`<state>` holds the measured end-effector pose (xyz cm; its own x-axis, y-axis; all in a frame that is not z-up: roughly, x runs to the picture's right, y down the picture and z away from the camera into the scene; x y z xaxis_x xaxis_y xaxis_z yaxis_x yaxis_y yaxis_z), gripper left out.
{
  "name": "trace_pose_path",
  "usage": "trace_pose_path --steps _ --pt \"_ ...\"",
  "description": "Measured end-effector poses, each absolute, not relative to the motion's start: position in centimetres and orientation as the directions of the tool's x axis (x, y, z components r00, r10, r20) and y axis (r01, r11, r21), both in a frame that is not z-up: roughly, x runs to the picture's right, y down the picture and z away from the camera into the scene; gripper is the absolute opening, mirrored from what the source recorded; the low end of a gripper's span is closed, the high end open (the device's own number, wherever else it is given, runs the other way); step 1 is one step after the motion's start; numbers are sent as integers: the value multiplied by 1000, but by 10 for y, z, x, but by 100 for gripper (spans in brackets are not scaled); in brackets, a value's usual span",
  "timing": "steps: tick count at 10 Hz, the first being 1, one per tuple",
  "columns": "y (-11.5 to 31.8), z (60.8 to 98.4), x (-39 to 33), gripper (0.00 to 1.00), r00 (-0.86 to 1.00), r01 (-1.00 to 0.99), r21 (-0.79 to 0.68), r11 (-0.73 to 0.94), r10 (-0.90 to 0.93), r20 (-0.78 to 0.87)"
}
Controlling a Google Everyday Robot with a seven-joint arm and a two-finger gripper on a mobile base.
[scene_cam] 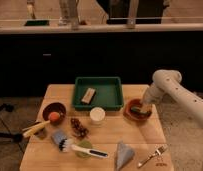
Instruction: Place pepper in table surface
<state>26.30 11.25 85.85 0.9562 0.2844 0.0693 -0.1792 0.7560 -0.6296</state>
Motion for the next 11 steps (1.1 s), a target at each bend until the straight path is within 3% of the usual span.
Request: trace_pose_path --steps 11 --pt "135 879 259 55 940 -188 -641 744 325 102"
